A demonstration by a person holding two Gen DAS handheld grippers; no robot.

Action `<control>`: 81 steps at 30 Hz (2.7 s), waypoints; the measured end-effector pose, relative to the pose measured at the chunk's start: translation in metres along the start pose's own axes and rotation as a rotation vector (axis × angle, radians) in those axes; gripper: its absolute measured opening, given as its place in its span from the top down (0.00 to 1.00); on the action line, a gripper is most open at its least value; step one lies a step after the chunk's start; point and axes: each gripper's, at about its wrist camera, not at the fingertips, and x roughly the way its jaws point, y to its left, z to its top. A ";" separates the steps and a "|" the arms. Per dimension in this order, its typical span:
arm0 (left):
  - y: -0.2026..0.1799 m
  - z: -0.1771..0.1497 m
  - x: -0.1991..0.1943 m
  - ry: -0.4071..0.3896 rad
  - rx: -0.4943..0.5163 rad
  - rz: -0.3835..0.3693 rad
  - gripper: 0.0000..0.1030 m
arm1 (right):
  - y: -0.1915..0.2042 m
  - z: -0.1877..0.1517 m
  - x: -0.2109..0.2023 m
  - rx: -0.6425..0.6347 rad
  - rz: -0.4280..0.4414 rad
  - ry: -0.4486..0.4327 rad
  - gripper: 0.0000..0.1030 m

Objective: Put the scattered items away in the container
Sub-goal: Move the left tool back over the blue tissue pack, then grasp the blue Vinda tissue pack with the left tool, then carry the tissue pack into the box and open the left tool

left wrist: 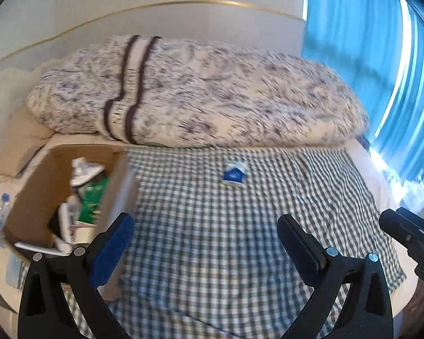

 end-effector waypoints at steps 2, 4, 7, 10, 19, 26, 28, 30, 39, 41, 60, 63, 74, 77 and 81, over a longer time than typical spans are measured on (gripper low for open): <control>-0.016 -0.001 0.015 0.008 0.031 0.001 0.00 | -0.015 -0.001 0.012 0.028 -0.005 0.015 0.38; -0.027 0.000 0.030 0.005 0.048 -0.006 0.00 | -0.025 -0.002 0.022 0.046 -0.003 0.025 0.38; -0.037 0.005 0.064 0.022 0.053 -0.020 0.00 | -0.036 -0.003 0.046 0.056 -0.001 0.051 0.38; -0.043 0.010 0.104 0.059 0.044 -0.025 0.00 | -0.045 -0.002 0.076 0.048 -0.018 0.087 0.38; -0.049 0.032 0.231 0.145 0.032 -0.046 0.00 | -0.083 -0.004 0.163 0.087 -0.035 0.195 0.38; -0.043 0.042 0.314 0.212 0.002 -0.047 0.00 | -0.097 -0.006 0.214 0.097 -0.044 0.241 0.38; -0.041 0.041 0.333 0.228 -0.007 -0.037 0.00 | -0.101 -0.011 0.222 0.112 -0.028 0.261 0.38; -0.038 0.038 0.350 0.248 -0.023 -0.022 0.00 | -0.105 -0.017 0.226 0.120 -0.014 0.278 0.38; -0.047 0.034 0.354 0.244 -0.011 -0.001 0.09 | -0.097 -0.012 0.215 0.083 -0.026 0.275 0.38; -0.050 0.033 0.350 0.258 0.005 0.002 0.17 | -0.095 -0.011 0.212 0.084 -0.023 0.275 0.38; -0.008 0.020 0.181 0.185 -0.026 0.034 0.44 | -0.049 -0.001 0.117 0.043 -0.004 0.192 0.38; 0.019 0.020 0.127 0.126 -0.060 0.039 0.44 | -0.026 -0.005 0.098 0.026 0.021 0.181 0.38; 0.109 0.035 -0.032 -0.106 -0.128 0.065 0.44 | 0.089 -0.021 0.025 -0.110 0.095 0.106 0.38; 0.134 0.029 -0.053 -0.115 -0.131 0.078 0.44 | 0.116 -0.023 0.012 -0.124 0.101 0.077 0.38; 0.166 0.010 -0.059 -0.092 -0.148 0.098 0.44 | 0.145 -0.029 0.011 -0.132 0.087 0.059 0.38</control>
